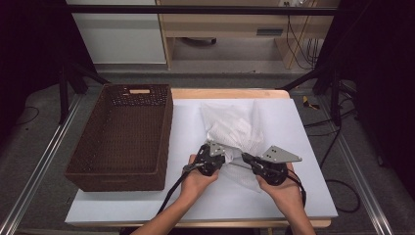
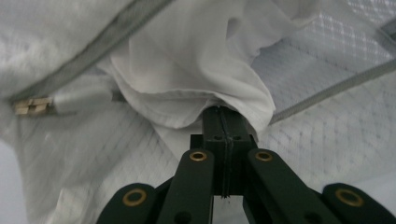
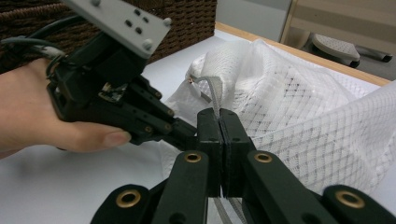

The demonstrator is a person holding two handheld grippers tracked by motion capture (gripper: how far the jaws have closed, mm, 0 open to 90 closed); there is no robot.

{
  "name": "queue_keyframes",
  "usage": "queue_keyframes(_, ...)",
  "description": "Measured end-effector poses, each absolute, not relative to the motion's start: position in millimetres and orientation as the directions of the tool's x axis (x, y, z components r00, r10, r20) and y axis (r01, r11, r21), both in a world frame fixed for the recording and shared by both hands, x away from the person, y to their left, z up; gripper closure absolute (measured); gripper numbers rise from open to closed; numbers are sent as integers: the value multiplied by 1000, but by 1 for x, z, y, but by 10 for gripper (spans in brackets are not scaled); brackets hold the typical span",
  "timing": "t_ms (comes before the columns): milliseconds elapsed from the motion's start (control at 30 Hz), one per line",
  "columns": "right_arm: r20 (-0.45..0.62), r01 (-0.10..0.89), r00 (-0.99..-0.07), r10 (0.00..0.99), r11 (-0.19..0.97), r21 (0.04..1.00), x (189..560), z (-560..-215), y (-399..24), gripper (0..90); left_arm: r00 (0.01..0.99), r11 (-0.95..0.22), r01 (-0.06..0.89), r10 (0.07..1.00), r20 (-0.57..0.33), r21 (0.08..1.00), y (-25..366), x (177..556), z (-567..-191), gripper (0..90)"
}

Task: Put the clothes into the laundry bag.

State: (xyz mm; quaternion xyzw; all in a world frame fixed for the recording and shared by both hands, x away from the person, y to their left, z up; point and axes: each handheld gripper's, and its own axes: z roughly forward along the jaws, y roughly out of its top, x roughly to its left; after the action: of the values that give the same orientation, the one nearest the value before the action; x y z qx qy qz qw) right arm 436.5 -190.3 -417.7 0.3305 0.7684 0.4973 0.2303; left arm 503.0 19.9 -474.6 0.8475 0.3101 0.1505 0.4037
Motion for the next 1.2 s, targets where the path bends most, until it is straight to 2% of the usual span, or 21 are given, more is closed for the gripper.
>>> queue_keyframes(800, -1, 323, -677, 736, 297, 899, 436, -425, -187, 895, 751, -412, 399, 659, -34, 819, -10, 538, -472, 900)
queue_keyframes(1200, 32, 343, -677, 736, 276, 898, 437, -427, -189, 895, 702, -353, 406, 711, -41, 843, -16, 552, -480, 900)
